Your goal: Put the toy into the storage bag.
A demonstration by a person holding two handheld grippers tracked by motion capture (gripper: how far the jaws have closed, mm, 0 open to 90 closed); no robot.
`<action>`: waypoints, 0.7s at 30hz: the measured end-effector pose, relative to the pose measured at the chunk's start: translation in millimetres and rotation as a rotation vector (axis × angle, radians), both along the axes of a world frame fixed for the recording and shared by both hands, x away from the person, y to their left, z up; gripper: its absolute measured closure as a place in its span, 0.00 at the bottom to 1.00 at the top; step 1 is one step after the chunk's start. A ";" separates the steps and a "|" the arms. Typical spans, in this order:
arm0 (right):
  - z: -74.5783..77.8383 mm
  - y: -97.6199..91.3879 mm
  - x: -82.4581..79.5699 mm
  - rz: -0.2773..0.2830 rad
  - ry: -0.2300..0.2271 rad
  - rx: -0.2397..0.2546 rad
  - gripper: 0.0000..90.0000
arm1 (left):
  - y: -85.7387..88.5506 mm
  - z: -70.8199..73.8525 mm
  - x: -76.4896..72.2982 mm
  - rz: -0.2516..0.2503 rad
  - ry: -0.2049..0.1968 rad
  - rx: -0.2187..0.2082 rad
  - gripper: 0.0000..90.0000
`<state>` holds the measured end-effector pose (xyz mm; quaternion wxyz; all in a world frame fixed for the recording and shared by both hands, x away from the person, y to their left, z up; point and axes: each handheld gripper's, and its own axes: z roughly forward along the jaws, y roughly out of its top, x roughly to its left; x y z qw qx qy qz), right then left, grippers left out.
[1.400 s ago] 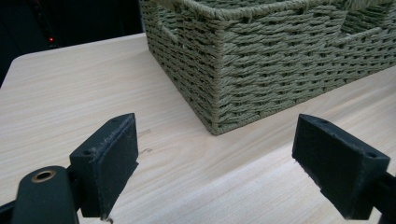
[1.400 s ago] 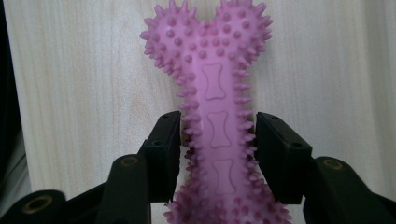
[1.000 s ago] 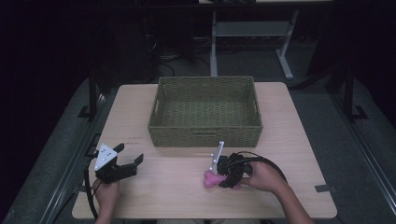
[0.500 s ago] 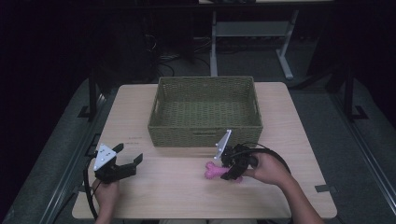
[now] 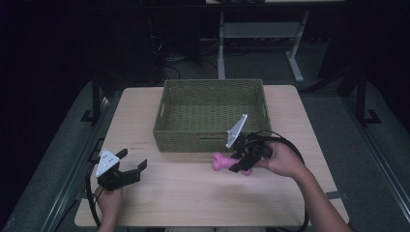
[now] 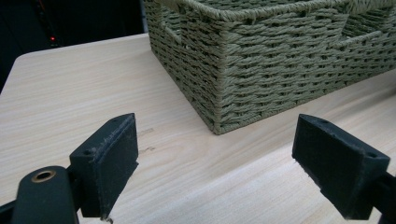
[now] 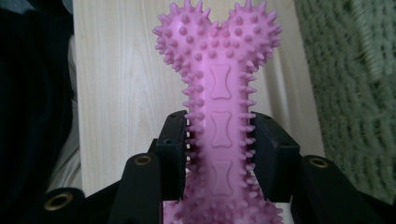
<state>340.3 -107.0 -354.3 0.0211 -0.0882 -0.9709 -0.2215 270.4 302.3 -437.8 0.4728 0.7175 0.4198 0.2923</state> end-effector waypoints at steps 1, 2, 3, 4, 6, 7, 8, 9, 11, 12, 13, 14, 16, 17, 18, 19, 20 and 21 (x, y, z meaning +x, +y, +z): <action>5.1 -0.8 2.5 0.000 -0.004 0.005 0.65 | -0.2 0.0 0.2 0.000 0.003 0.000 0.15; 6.6 -1.0 3.6 0.001 -0.006 0.007 0.65 | -0.4 0.0 0.2 -0.001 0.001 0.001 0.15; 8.7 -1.5 4.7 -0.001 -0.004 0.008 0.65 | -0.7 0.2 -0.2 -0.003 0.000 0.004 0.15; 11.0 -1.7 6.1 -0.002 -0.004 0.009 0.65 | -0.7 0.2 -0.2 -0.003 0.000 0.004 0.15; 12.9 -1.6 7.2 -0.004 -0.007 0.006 0.65 | -0.9 0.2 -0.4 -0.004 -0.001 0.004 0.15; 16.7 -1.5 9.7 -0.004 -0.011 0.005 0.65 | -0.7 0.0 -0.2 -0.005 0.000 0.006 0.15; 16.7 -1.5 9.7 -0.004 -0.011 0.005 0.65 | -0.7 -0.2 0.0 -0.004 0.001 0.006 0.15; 19.9 -1.6 12.4 -0.005 -0.008 0.010 0.65 | -0.6 -0.3 0.4 0.000 0.002 0.002 0.15; 21.0 -1.7 13.5 -0.004 -0.010 0.008 0.65 | -1.0 -0.2 0.4 -0.001 0.001 -0.002 0.15; 22.8 -1.5 15.5 -0.002 -0.013 0.007 0.65 | -1.2 -0.2 0.3 -0.004 0.000 0.000 0.15; 24.3 -1.3 16.6 -0.003 -0.013 0.006 0.65 | -1.6 -0.1 0.2 -0.003 0.000 0.003 0.15; 27.6 -1.5 19.0 -0.004 -0.011 0.013 0.65 | -2.0 -0.2 0.4 -0.003 0.000 0.005 0.15; 30.3 -1.8 21.5 -0.005 -0.002 0.025 0.65 | -1.6 -0.7 0.6 -0.001 0.003 0.003 0.15; 31.2 -1.9 22.6 -0.004 -0.004 0.024 0.65 | -1.1 -0.7 0.9 0.002 0.002 0.002 0.15; 32.4 -1.8 23.7 -0.007 -0.003 0.020 0.65 | -0.5 -0.6 1.1 0.004 0.002 0.003 0.15; 32.4 -1.8 23.7 -0.007 -0.003 0.020 0.65 | -0.5 -0.6 1.1 0.004 0.002 0.003 0.15; 34.8 -2.5 26.1 -0.014 -0.002 0.019 0.65 | -0.3 -0.6 1.1 0.004 0.002 0.001 0.15; 35.8 -3.0 27.5 -0.012 -0.003 0.018 0.65 | -0.5 -0.6 1.1 0.002 0.002 0.000 0.15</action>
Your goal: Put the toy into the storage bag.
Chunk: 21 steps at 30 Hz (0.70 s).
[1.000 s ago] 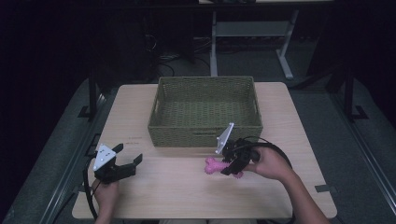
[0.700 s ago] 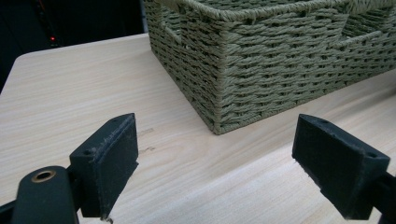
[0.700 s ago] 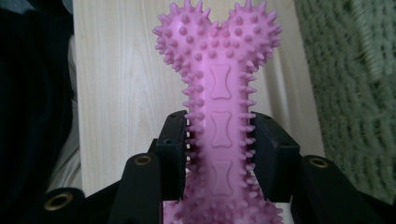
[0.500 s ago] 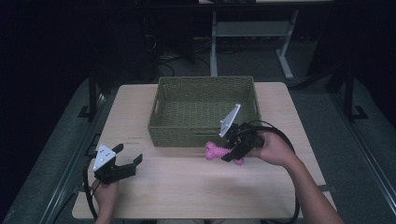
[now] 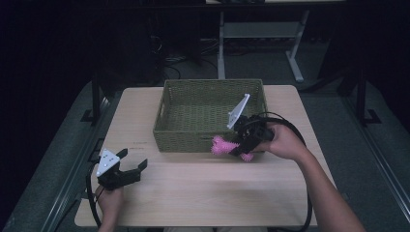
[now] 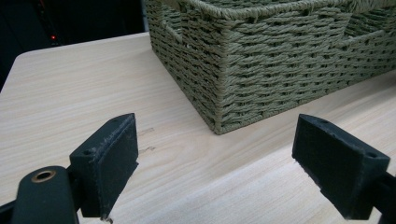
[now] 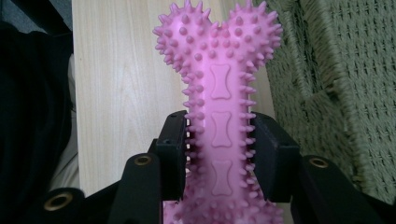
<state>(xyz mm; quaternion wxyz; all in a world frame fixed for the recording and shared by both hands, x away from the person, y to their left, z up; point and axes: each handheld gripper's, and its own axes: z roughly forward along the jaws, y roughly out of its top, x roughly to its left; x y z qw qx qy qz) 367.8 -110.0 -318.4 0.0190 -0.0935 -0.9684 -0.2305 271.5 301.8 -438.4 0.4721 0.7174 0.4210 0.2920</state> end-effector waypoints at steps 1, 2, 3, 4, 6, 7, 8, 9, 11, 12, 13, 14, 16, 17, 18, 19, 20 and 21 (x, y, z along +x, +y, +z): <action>1.0 -0.3 0.7 -0.003 -0.001 -0.002 0.65 | -0.6 0.1 -0.4 -0.004 0.000 0.003 0.15; 2.3 -0.5 1.7 -0.002 -0.004 -0.001 0.65 | -1.0 0.0 -0.4 -0.005 0.001 0.003 0.15; 3.7 -0.8 2.5 -0.003 -0.005 0.002 0.65 | -1.2 -0.3 -0.2 -0.006 0.002 0.002 0.15; 3.7 -0.8 2.5 -0.003 -0.005 0.002 0.65 | -1.2 -0.3 -0.2 -0.006 0.002 0.002 0.15; 7.4 -0.6 4.4 -0.003 -0.009 0.001 0.65 | -1.2 -0.6 0.5 -0.006 0.002 0.001 0.15; 10.2 -0.2 6.4 -0.002 -0.008 -0.002 0.65 | -1.3 -0.6 0.8 -0.004 0.003 -0.002 0.15; 10.2 -0.2 6.4 -0.002 -0.008 -0.002 0.65 | -1.3 -0.6 0.8 -0.004 0.003 -0.002 0.15; 11.7 0.2 6.9 -0.007 -0.008 -0.011 0.65 | -1.4 -0.4 0.8 -0.007 0.002 0.001 0.15; 14.6 0.6 9.6 -0.009 -0.011 -0.012 0.65 | -1.7 -0.2 0.4 -0.005 0.001 0.008 0.15; 15.7 0.6 10.5 -0.006 -0.012 -0.011 0.65 | -1.4 -0.2 0.4 -0.005 0.001 0.009 0.15; 17.1 0.4 11.8 -0.007 -0.011 -0.004 0.65 | -1.3 -0.5 0.5 -0.006 0.002 0.006 0.15; 19.0 0.4 15.0 -0.006 -0.011 0.001 0.65 | -1.1 -0.6 0.6 -0.003 0.003 0.003 0.15; 20.8 0.9 17.9 -0.011 -0.013 -0.006 0.65 | -0.7 -0.5 0.9 -0.001 0.004 0.000 0.15; 20.8 0.9 17.9 -0.011 -0.013 -0.006 0.65 | -0.7 -0.5 0.9 -0.001 0.004 0.000 0.15; 22.0 1.0 19.4 -0.010 -0.017 -0.007 0.65 | -1.1 -0.5 0.7 -0.004 0.003 -0.003 0.15; 23.3 1.4 20.5 -0.011 -0.016 -0.007 0.65 | -1.4 -0.4 0.6 -0.005 0.002 -0.001 0.15; 25.3 1.8 23.0 -0.010 -0.021 0.002 0.65 | -1.7 -0.4 0.5 -0.006 0.003 0.003 0.15; 25.3 1.8 23.0 -0.010 -0.021 0.002 0.65 | -1.7 -0.4 0.5 -0.006 0.003 0.003 0.15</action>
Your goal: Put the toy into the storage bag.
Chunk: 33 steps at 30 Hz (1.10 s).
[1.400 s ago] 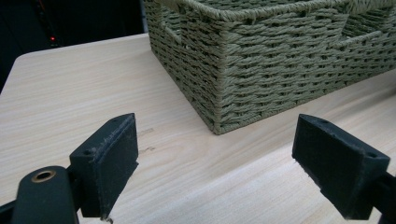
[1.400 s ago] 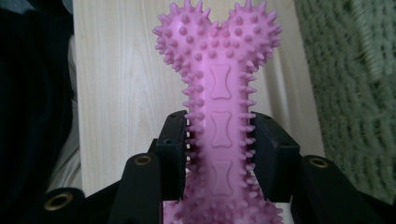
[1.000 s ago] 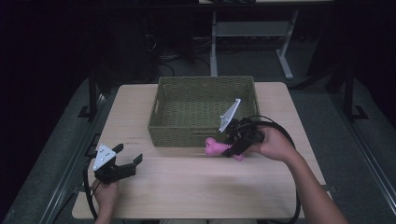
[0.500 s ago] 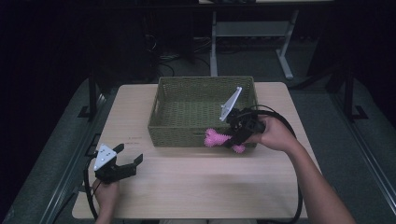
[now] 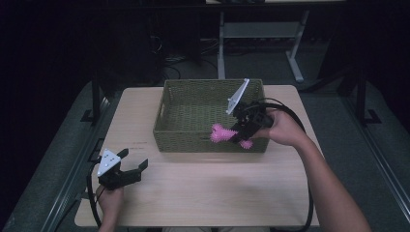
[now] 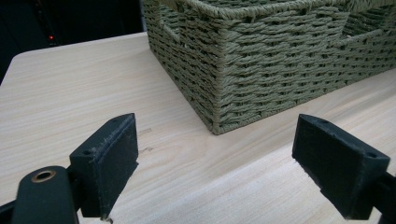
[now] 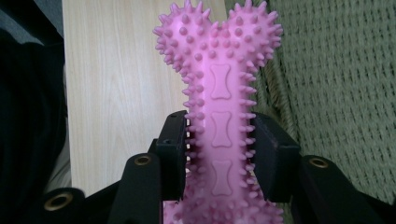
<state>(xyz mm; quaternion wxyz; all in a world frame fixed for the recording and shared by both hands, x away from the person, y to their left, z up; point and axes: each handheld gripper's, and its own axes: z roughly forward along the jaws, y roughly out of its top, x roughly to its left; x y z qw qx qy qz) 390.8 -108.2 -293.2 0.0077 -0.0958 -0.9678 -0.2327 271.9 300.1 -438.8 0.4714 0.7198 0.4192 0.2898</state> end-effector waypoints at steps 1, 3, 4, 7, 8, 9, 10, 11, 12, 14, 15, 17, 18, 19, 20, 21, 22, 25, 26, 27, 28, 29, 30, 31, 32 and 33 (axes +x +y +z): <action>0.9 1.0 2.5 -0.004 0.006 0.000 0.65 | -0.1 -0.2 0.1 -0.001 0.001 0.000 0.15; 2.6 2.2 4.9 -0.003 0.001 -0.011 0.65 | 0.1 -0.3 0.4 0.004 0.000 -0.002 0.15; 2.6 2.2 4.9 -0.003 0.001 -0.011 0.65 | 0.1 -0.3 0.4 0.004 0.000 -0.002 0.15; 6.7 3.7 8.3 -0.005 0.002 -0.006 0.65 | 0.0 0.0 0.1 0.000 -0.001 0.001 0.15; 8.1 3.9 9.8 -0.003 0.004 -0.002 0.65 | -0.2 0.1 -0.1 0.002 -0.002 0.002 0.15; 9.5 4.3 11.1 -0.002 0.002 -0.005 0.65 | -0.2 0.0 -0.1 0.002 -0.001 0.002 0.15; 11.3 5.0 12.5 -0.006 -0.003 -0.008 0.65 | -0.2 -0.1 0.0 0.001 0.000 0.001 0.15; 14.0 5.6 15.1 -0.006 -0.003 -0.009 0.65 | -0.2 -0.1 0.2 0.001 0.000 0.000 0.15; 15.5 5.8 16.3 -0.008 -0.006 -0.009 0.65 | -0.3 0.0 0.3 0.003 0.000 0.001 0.15; 16.5 5.9 17.1 -0.010 -0.006 -0.008 0.65 | -0.4 0.1 0.1 0.003 -0.001 0.002 0.15; 17.8 6.1 18.3 -0.011 -0.008 -0.008 0.65 | -0.5 0.2 0.0 0.003 -0.002 0.003 0.15; 19.8 6.6 19.9 -0.011 -0.010 -0.009 0.65 | -0.4 0.1 -0.4 0.003 -0.001 0.005 0.15; 21.3 6.6 21.8 -0.013 -0.010 -0.003 0.65 | 0.0 0.0 -0.4 0.001 0.000 -0.001 0.15; 22.1 6.6 23.1 -0.012 -0.007 -0.004 0.65 | 0.2 0.0 -0.2 0.001 0.000 -0.002 0.15; 22.1 6.6 23.1 -0.012 -0.007 -0.004 0.65 | 0.2 0.0 -0.2 0.001 0.000 -0.002 0.15; 23.2 6.3 25.9 -0.019 -0.011 -0.004 0.65 | -0.1 0.1 -0.1 0.003 -0.001 0.000 0.15; 23.2 6.3 25.9 -0.019 -0.011 -0.004 0.65 | -0.1 0.1 -0.1 0.003 -0.001 0.000 0.15; 23.7 5.1 30.4 -0.024 -0.004 0.001 0.65 | -0.8 0.0 -0.3 -0.001 -0.002 0.002 0.15; 24.1 5.0 33.2 -0.028 -0.004 -0.002 0.65 | -0.8 0.0 -0.2 -0.002 -0.001 0.003 0.15; 24.2 5.3 34.8 -0.029 0.000 0.000 0.65 | -0.8 -0.1 0.0 -0.002 0.000 0.004 0.15; 24.2 5.3 34.8 -0.029 0.000 0.000 0.65 | -0.8 -0.1 0.3 0.000 0.000 0.003 0.15; 24.3 5.8 36.3 -0.030 0.001 0.000 0.65 | -1.0 -0.1 0.4 0.002 0.001 0.001 0.15; 24.7 6.5 39.8 -0.033 0.002 -0.005 0.65 | -1.1 -0.1 0.4 0.001 0.000 0.001 0.15; 24.7 6.5 39.8 -0.033 0.002 -0.005 0.65 | -1.4 0.0 0.1 0.000 -0.001 0.002 0.15; 25.0 6.9 41.5 -0.035 0.002 -0.010 0.65 | -1.4 0.2 -0.2 -0.001 -0.002 0.007 0.15; 25.0 7.4 44.8 -0.037 0.001 -0.004 0.65 | -1.2 0.3 -0.5 -0.002 -0.004 0.009 0.15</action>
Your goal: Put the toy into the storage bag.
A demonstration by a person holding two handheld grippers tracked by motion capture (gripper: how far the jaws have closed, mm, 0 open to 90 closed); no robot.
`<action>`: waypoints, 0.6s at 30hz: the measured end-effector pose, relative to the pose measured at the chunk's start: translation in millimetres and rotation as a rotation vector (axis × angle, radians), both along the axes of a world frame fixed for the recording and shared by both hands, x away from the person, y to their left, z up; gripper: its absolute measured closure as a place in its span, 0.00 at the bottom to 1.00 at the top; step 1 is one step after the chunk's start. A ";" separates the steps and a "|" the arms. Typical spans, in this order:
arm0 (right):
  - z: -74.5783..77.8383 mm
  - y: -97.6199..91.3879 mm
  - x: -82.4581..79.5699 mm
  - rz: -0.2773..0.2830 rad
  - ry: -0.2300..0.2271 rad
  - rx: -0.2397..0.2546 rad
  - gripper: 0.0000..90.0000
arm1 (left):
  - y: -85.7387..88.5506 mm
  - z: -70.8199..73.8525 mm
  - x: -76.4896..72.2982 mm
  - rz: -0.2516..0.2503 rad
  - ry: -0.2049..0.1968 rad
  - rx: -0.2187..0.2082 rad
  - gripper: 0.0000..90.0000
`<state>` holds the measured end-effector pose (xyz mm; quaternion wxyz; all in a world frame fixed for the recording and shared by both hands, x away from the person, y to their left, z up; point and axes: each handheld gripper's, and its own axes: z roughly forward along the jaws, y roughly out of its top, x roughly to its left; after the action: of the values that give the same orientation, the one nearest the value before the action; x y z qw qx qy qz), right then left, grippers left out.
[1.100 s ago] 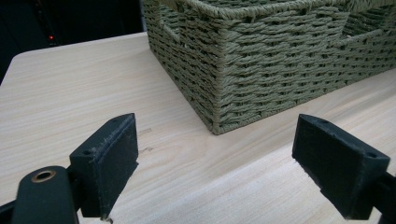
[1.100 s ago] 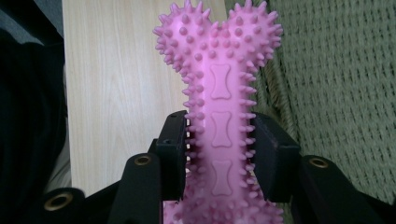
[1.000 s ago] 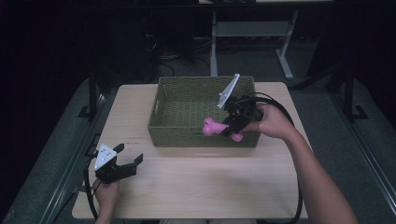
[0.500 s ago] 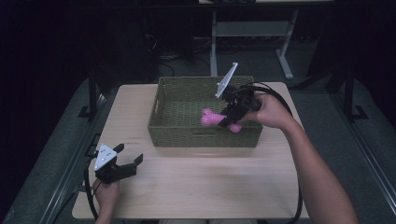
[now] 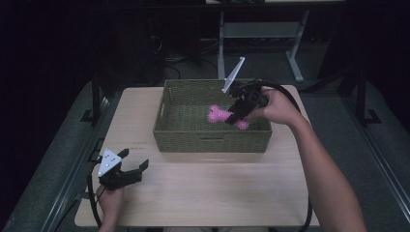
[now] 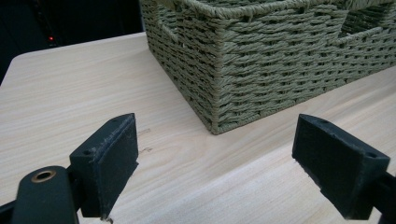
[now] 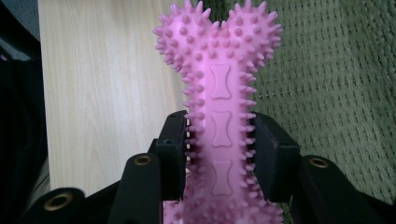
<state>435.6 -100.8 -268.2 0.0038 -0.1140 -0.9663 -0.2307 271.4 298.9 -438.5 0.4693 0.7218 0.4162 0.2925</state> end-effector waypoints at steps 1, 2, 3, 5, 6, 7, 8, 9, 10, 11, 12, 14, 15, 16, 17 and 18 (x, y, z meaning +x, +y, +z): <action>-0.3 0.1 1.3 -0.002 0.007 0.004 0.65 | 0.1 -0.2 0.1 0.001 0.001 -0.004 0.15; -0.9 0.0 3.1 0.000 0.005 0.005 0.65 | 0.4 -0.3 0.6 0.003 0.003 -0.004 0.15; -2.1 -0.1 5.0 -0.004 0.005 0.005 0.65 | 0.3 -0.3 0.8 0.005 0.003 -0.005 0.15; -2.7 -0.2 6.1 -0.008 0.006 0.000 0.65 | 0.2 -0.3 0.9 0.004 0.004 -0.007 0.15; -4.0 -0.5 7.9 -0.009 0.006 -0.003 0.65 | 0.0 -0.3 0.8 0.002 0.003 -0.007 0.15; -5.1 -0.7 9.0 -0.013 0.009 -0.004 0.65 | -0.3 -0.1 0.7 0.000 0.003 -0.005 0.15; -7.4 -0.9 11.7 -0.018 0.013 -0.007 0.65 | -0.6 0.0 0.4 -0.001 0.000 0.001 0.15; -8.5 -0.8 12.9 -0.019 0.013 -0.007 0.65 | -0.8 -0.2 0.5 -0.002 0.002 -0.002 0.15; -8.5 -0.8 12.9 -0.019 0.013 -0.007 0.65 | -0.8 -0.2 0.5 -0.002 0.002 -0.002 0.15; -10.0 -0.4 14.3 -0.021 0.017 -0.010 0.65 | -0.9 -0.4 1.0 -0.002 0.003 -0.003 0.15; -12.0 0.2 16.3 -0.023 0.020 -0.014 0.65 | -0.8 -0.3 1.2 0.000 0.006 -0.002 0.15; -17.1 1.6 21.6 -0.032 0.030 -0.027 0.65 | -1.2 -0.2 0.9 -0.003 0.003 -0.001 0.15; -17.1 1.6 21.6 -0.032 0.030 -0.027 0.65 | -1.2 -0.2 0.9 -0.003 0.003 -0.001 0.15; -20.8 2.0 25.4 -0.033 0.035 -0.035 0.65 | -1.1 -0.1 0.6 -0.003 0.000 0.001 0.15; -20.8 2.0 25.4 -0.033 0.035 -0.035 0.65 | -1.1 -0.1 0.6 -0.003 0.000 0.001 0.15; -24.3 2.6 28.9 -0.042 0.039 -0.040 0.65 | -0.7 -0.3 0.7 -0.002 0.000 -0.003 0.15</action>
<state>464.5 -98.1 -292.5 0.0155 -0.1387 -0.9678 -0.2093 272.1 298.2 -438.8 0.4706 0.7215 0.4160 0.2914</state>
